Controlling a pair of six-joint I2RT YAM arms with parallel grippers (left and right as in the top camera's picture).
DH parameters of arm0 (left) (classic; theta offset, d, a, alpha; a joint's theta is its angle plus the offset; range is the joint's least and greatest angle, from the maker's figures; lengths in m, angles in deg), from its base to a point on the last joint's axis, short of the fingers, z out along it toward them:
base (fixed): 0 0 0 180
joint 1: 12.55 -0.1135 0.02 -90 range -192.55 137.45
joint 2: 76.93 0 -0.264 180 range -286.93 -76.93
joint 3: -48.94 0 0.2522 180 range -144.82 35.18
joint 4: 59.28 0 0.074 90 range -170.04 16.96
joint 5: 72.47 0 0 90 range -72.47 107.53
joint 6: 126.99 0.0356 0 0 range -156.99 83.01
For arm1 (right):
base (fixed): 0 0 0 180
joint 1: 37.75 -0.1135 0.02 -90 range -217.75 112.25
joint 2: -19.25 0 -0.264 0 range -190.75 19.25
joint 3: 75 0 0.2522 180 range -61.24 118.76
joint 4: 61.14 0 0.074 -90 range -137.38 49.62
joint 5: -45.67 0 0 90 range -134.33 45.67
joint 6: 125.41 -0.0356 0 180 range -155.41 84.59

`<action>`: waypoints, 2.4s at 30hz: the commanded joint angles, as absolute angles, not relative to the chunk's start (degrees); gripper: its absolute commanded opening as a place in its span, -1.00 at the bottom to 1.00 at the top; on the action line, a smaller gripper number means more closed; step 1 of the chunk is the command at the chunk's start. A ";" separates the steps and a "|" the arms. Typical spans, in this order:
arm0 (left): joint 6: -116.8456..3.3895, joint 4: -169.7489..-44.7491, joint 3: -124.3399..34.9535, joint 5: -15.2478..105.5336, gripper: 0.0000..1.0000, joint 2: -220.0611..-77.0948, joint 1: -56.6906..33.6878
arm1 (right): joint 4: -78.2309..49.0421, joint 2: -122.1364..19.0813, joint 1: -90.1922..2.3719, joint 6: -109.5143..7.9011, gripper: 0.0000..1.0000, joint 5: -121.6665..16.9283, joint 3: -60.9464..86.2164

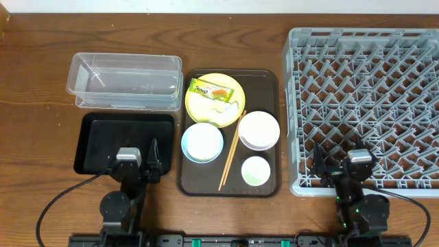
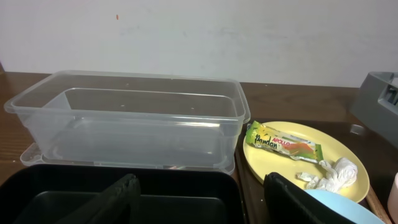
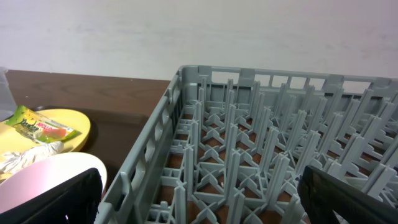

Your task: Sort waste into correct bins and load items into the dishwasher rack

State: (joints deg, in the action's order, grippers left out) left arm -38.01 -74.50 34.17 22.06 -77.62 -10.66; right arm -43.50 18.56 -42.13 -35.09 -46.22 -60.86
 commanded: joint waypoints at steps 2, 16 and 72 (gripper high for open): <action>-37.02 -76.66 34.95 22.59 0.34 -77.55 -10.83 | -43.26 18.86 -41.78 -34.96 0.98 -45.98 -60.92; -42.03 -83.52 28.35 22.72 0.34 -83.85 -10.81 | -38.19 18.38 -41.78 -42.22 0.99 -45.23 -57.27; -45.66 -99.39 -18.36 28.01 0.28 -161.79 18.65 | -5.16 -28.02 -41.78 -42.02 0.99 -44.34 -14.76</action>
